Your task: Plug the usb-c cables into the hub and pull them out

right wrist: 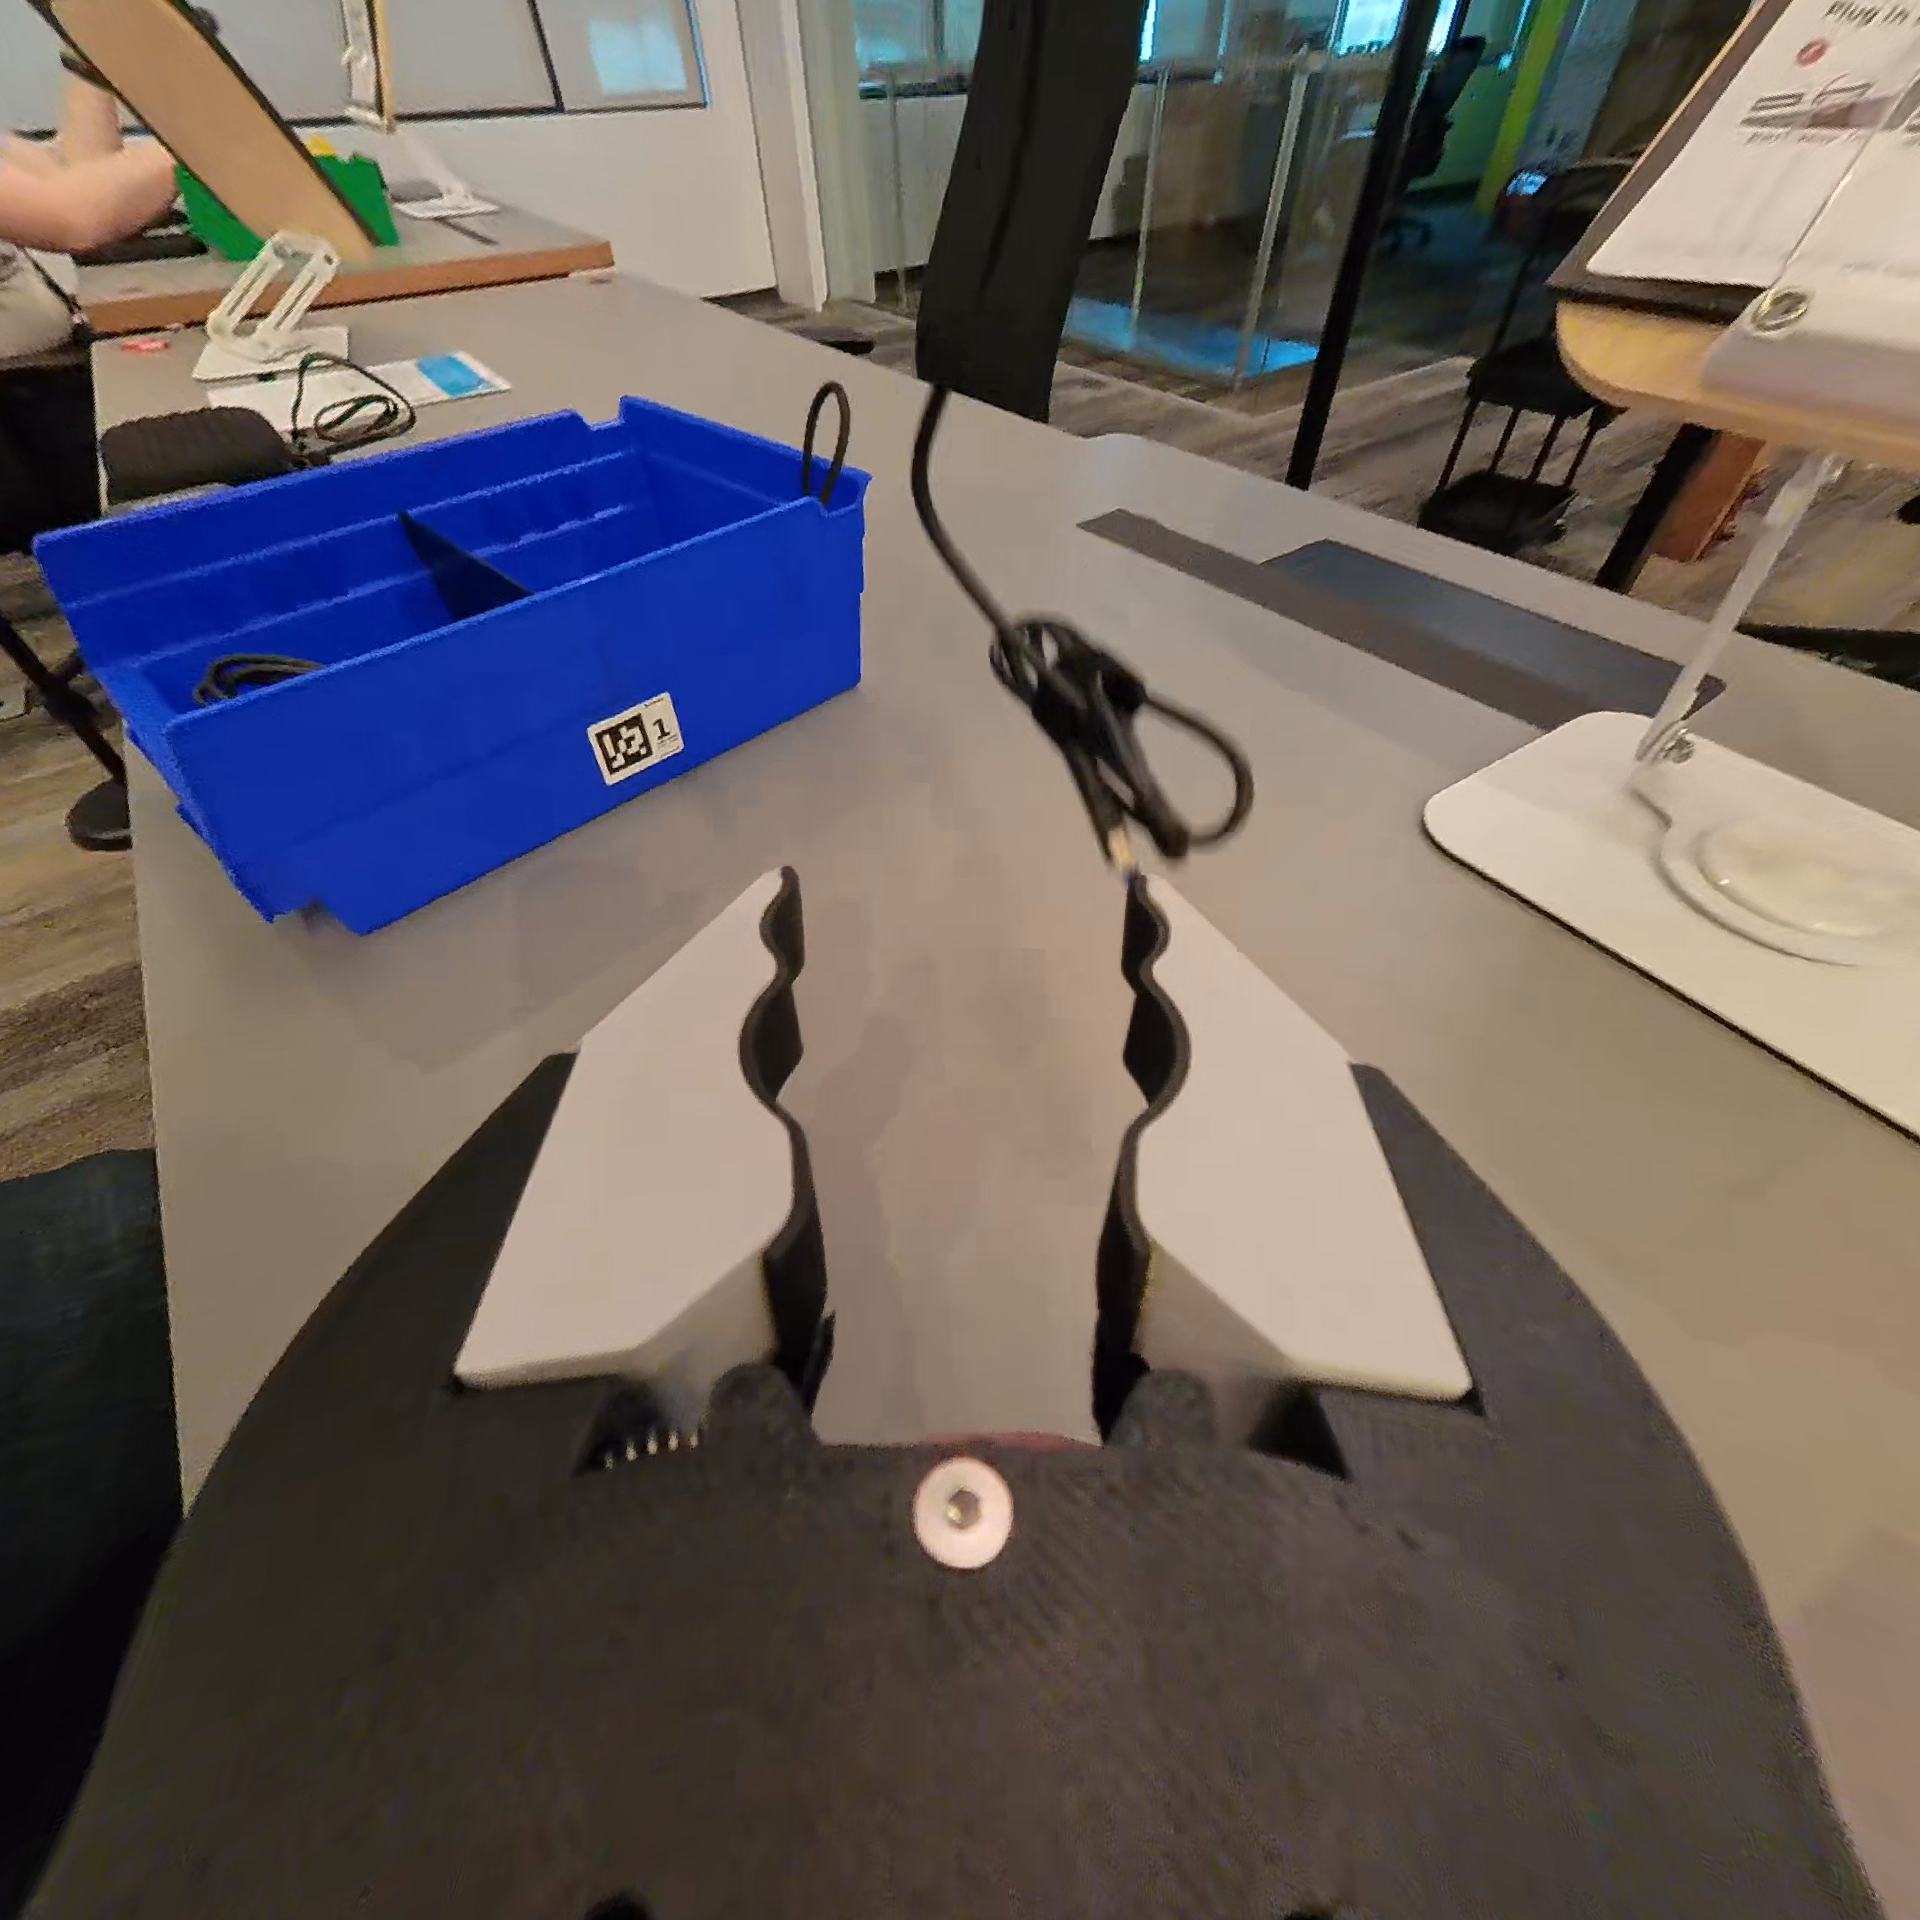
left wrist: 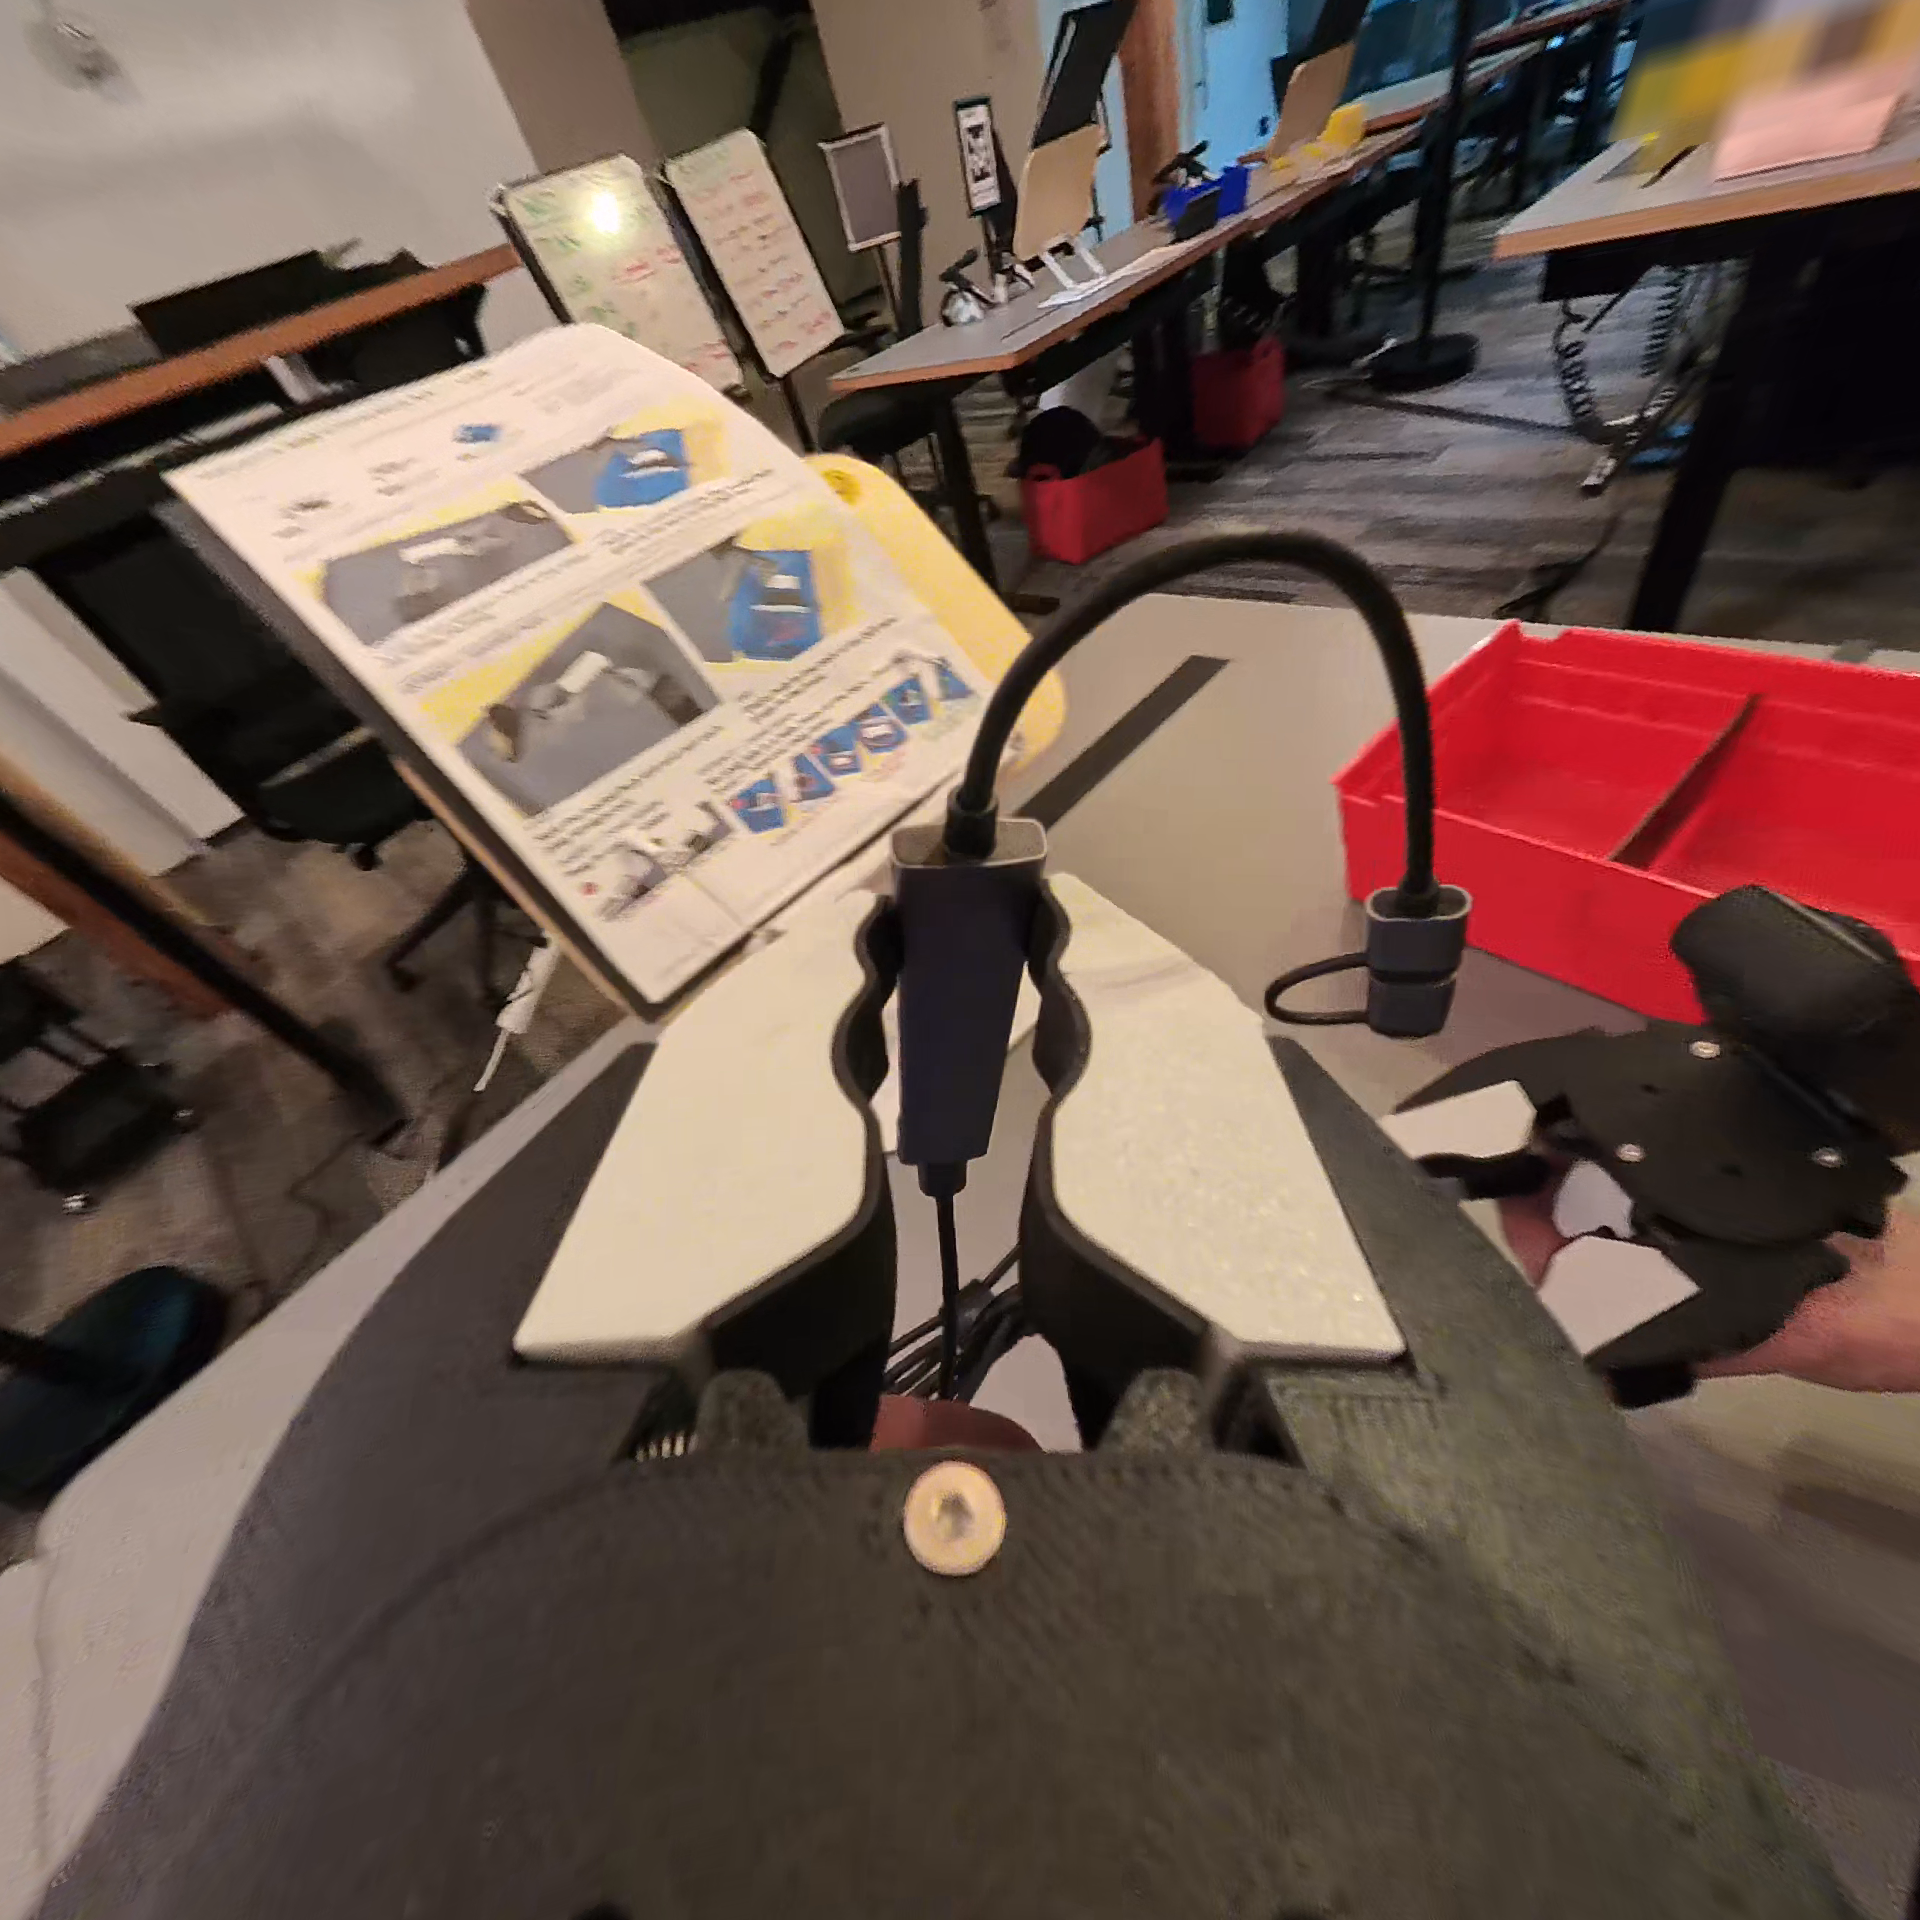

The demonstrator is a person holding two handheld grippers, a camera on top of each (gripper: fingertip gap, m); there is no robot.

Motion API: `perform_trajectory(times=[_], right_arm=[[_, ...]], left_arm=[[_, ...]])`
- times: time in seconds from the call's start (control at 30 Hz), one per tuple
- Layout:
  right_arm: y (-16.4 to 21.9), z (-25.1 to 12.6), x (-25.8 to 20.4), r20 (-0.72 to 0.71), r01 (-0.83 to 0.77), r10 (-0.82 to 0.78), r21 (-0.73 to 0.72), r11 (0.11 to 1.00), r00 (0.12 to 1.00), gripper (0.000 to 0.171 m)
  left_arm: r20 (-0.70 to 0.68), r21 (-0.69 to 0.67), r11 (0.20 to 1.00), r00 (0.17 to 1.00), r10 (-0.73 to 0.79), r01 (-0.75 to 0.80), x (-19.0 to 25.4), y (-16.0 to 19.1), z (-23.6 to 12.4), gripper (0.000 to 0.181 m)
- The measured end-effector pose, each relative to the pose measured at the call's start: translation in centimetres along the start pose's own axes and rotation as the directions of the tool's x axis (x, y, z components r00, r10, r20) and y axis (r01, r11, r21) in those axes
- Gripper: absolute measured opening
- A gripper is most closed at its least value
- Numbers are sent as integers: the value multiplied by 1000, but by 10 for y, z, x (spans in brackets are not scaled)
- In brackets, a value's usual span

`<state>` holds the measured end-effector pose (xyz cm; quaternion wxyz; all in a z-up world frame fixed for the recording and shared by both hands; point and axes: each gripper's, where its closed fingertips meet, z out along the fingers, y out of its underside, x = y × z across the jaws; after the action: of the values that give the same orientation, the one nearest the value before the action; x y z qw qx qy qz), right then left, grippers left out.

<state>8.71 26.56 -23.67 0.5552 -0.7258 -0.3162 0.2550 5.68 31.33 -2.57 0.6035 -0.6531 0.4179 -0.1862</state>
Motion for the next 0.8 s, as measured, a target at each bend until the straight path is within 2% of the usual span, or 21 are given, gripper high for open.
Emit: perform_trajectory(times=[0.37,0.53,0.6,0.67,0.8], right_arm=[[-12,-2,6,-36,-52,56,97,994,998,58],[-17,-4,6,-22,-113,118,158,981,993,42],[-19,-6,7,-14,-137,142,176,975,990,29],[-20,-7,4,24,-156,154,176,972,988,0],[-18,-8,-1,78,-157,147,149,976,986,0]], left_arm=[[-189,-72,988,971,-145,133,97,36,42,24],[-260,-85,972,936,-235,221,121,39,44,24],[-279,-88,965,924,-260,245,126,38,43,24],[-284,-91,962,919,-275,259,127,38,43,24],[-272,-96,954,914,-301,285,119,42,42,24]])
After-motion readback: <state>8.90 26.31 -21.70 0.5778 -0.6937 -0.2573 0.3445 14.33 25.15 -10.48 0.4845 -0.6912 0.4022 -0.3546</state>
